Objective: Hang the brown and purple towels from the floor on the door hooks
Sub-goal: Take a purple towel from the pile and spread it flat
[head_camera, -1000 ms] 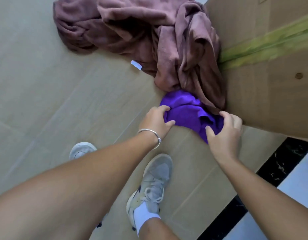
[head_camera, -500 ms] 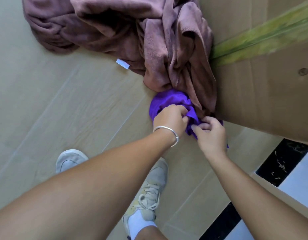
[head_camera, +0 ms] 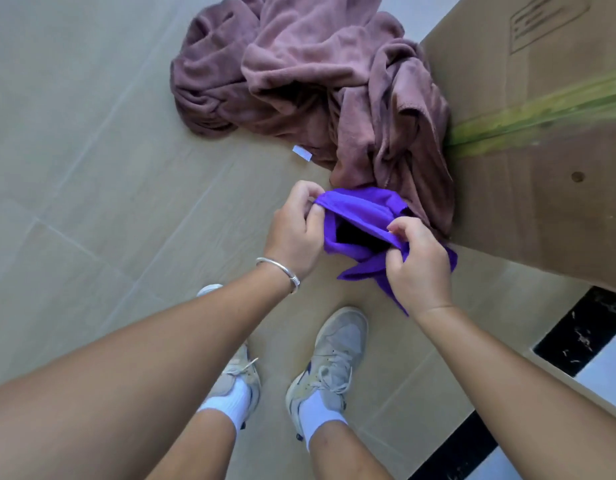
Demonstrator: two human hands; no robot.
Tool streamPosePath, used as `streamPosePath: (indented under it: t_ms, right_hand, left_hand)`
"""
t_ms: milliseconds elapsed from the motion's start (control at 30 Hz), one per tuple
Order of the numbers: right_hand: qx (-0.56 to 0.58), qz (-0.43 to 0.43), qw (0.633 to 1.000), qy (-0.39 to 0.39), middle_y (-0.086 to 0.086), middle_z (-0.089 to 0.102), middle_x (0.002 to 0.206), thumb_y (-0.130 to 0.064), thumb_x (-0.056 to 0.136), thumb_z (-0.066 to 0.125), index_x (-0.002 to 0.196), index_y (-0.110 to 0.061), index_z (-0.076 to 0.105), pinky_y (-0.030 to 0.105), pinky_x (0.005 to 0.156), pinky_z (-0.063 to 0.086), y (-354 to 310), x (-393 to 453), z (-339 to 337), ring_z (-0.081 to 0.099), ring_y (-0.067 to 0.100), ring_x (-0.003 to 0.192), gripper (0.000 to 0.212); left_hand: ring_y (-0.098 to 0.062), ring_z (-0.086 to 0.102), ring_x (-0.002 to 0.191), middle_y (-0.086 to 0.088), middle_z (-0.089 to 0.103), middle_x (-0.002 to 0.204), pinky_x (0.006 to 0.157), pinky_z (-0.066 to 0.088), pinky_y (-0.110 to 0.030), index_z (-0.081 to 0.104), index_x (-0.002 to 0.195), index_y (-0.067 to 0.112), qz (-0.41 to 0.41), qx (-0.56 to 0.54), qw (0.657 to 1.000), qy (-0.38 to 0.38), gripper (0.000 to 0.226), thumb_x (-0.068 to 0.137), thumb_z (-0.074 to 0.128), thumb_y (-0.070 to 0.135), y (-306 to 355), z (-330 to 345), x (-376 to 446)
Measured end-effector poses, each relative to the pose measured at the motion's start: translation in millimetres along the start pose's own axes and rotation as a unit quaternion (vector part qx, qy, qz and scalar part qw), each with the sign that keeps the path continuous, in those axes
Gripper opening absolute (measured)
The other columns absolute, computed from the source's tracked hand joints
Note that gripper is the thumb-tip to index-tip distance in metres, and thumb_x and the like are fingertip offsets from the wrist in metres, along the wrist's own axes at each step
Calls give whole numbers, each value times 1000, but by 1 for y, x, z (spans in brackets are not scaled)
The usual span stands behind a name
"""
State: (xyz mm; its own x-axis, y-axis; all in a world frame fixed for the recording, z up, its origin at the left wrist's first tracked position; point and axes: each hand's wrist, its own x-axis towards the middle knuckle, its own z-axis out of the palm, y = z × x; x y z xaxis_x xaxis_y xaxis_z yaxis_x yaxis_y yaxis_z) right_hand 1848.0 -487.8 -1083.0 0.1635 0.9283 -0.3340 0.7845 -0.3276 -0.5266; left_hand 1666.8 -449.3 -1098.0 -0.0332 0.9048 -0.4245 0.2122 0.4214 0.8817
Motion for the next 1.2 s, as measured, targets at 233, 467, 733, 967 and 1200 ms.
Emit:
streamPosePath:
  t_ms: [233,467,733,967,1200]
  right_hand:
    - [-76,51,996,-9,6,65,98,0,73,50,93,-17,65,40,76,48,-38,19,-18,58,32,90,30]
    - [87,35,994,-55,-15,66,71,-19,83,70,78,-32,65,18,67,46,-118,25,-24,59,1,69,15]
    - [209,-27,962,-172,-11,71,91,4,83,61,91,-30,52,13,76,49,-204,9,-13,66,-1,89,35]
    - [210,-29,974,-81,-3,62,83,-4,79,72,82,-29,46,18,69,48,-209,-2,-24,63,11,77,36]
    - [-44,-148,985,-81,-5,67,86,-16,83,68,90,-22,69,36,74,45,-206,9,-19,54,22,83,10]
  left_hand:
    - [-16,55,59,11,58,67,57,44,-36,50,91,25,30,64,991,113,12,90,42,16,29,-89,8]
    - [-24,60,84,2,58,98,79,51,-44,54,107,20,-90,150,947,271,22,88,44,15,41,-174,0]
    - [-13,44,127,0,54,137,109,21,-13,37,145,17,180,249,945,-115,88,70,82,21,80,-173,-25]
    - [-23,68,88,0,74,90,78,53,-42,71,113,12,198,204,958,-30,31,82,73,15,110,-171,-17]
    - [-20,62,80,-7,68,87,75,50,-32,71,90,1,270,150,951,6,7,87,65,5,135,-198,-23]
